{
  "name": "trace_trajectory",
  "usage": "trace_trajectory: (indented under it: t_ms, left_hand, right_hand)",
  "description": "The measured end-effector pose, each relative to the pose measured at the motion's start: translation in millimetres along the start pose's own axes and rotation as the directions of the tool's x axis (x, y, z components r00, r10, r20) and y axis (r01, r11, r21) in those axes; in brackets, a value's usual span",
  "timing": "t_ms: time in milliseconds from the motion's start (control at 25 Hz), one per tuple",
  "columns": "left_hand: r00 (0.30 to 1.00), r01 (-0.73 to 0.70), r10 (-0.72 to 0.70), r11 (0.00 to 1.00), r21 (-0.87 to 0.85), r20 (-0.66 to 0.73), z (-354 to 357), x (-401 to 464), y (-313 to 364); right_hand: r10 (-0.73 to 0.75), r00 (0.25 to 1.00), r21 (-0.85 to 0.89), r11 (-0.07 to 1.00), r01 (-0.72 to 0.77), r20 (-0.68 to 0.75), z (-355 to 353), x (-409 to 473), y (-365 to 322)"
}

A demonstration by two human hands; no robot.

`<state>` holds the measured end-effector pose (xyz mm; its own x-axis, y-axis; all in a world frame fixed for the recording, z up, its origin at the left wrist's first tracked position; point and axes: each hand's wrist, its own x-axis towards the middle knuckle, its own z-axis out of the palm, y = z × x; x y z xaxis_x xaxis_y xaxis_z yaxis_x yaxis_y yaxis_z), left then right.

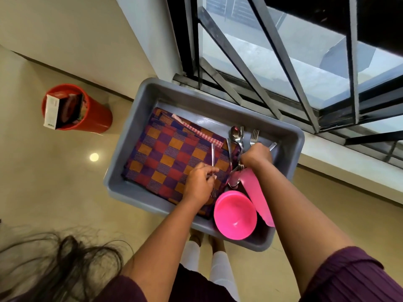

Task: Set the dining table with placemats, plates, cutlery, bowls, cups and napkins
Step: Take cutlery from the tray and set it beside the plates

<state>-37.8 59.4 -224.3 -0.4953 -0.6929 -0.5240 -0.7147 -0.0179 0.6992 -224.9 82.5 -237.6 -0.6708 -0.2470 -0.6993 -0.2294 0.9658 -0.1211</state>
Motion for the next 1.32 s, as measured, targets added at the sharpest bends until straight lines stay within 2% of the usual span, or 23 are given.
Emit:
trace_trajectory:
  t_ms: [120,200,320,480,600,760,880,920,1080,1320]
  left_hand:
    - [0.997,0.071,-0.071,0.991,-0.116,0.002,-8.0,-6.3,10.0]
    - [0.995,0.099,-0.1,0.984,-0.149,0.0,-15.8,-10.4,16.7]
    - [0.992,0.113,-0.122,0.975,-0.194,-0.033,-22.6,-15.8,21.9]
    - [0.994,0.088,-0.098,0.974,-0.208,-0.04,-20.6,-9.6,9.9]
    - [0.994,0.089,-0.102,0.97,-0.225,-0.047,-15.6,-9.6,-3.2]
    - [0.982,0.161,-0.186,0.927,-0.339,-0.043,-10.8,-21.4,-5.6]
    - [0.974,0.192,-0.227,0.879,-0.436,-0.028,-18.9,-32.2,12.7]
    - [0.973,0.192,-0.229,0.867,-0.461,-0.026,-25.4,-36.7,22.3]
    - [0.965,0.186,-0.255,0.829,-0.527,-0.061,-60.5,-60.2,59.2]
    - [0.969,0.197,-0.244,0.846,-0.495,-0.03,-104.3,-117.9,89.4]
  right_hand:
    - [0.006,0.998,0.09,0.996,-0.012,0.065,-12.1,-5.8,-2.0]
    - [0.004,0.998,0.102,0.995,-0.01,0.059,-23.0,-12.3,-3.5]
    - [-0.038,0.999,0.02,0.999,0.038,0.011,-29.4,-20.4,-1.3]
    - [-0.076,0.997,-0.216,0.973,0.079,0.02,-4.4,-16.8,4.0]
    - [-0.112,0.994,-0.264,0.958,0.108,0.002,8.1,-11.5,4.5]
    - [-0.043,0.989,0.038,0.999,0.038,0.144,0.9,-10.3,6.0]
    - [-0.04,0.961,0.422,0.903,-0.082,0.272,-20.2,-33.0,0.0]
    - [-0.053,0.946,0.491,0.863,-0.118,0.321,-29.7,-45.6,-4.0]
    - [-0.148,0.865,0.549,0.82,-0.164,0.479,-62.8,-109.3,-15.5]
    - [-0.262,0.867,0.659,0.746,-0.096,0.424,-90.5,-198.9,-2.0]
